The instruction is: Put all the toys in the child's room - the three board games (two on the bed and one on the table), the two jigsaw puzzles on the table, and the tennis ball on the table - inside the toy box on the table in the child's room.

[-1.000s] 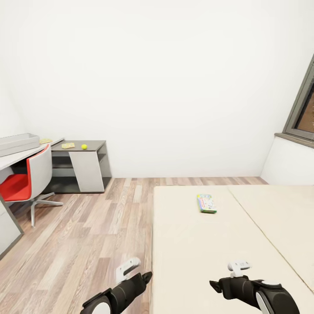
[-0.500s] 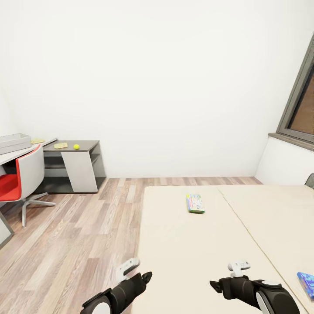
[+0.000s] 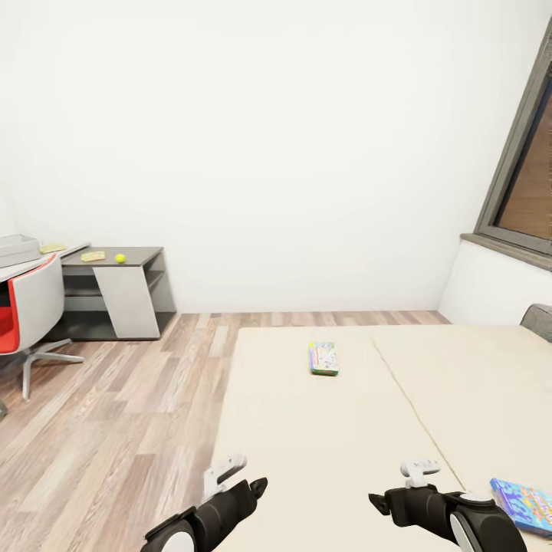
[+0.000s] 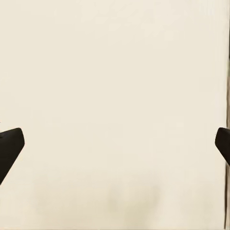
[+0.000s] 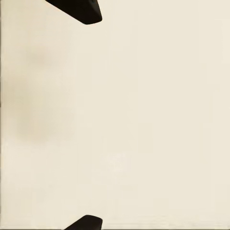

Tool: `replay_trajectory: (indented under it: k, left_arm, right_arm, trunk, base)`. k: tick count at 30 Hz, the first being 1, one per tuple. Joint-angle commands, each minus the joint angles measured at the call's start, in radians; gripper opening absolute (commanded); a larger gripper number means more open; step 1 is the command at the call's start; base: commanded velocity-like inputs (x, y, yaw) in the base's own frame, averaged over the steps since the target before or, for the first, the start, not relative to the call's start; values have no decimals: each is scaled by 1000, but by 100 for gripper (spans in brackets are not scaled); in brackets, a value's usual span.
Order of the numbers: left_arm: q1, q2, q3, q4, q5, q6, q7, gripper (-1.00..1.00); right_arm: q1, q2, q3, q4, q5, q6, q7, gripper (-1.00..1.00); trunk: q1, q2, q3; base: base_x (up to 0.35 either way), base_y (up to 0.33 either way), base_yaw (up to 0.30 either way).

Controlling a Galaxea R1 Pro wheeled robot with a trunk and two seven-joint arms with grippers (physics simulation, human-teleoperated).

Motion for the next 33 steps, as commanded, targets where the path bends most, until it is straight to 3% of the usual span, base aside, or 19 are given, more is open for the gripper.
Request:
replay_trajectory:
  k: [1,33]
  left_arm:
    - [-1,0,0,-2,10,1,10,100]
    - [-1,0,-1,-2,10,1,10,100]
  right_arm:
    - [-1,0,-1,-1,-1,5,3,100]
    - [-1,0,-1,-1,-1,4,3,100]
  trunk:
    - [0,-1,-1]
    - [0,-1,-1]
  base:
    - [0,-274,0]
    - [0,-274,0]
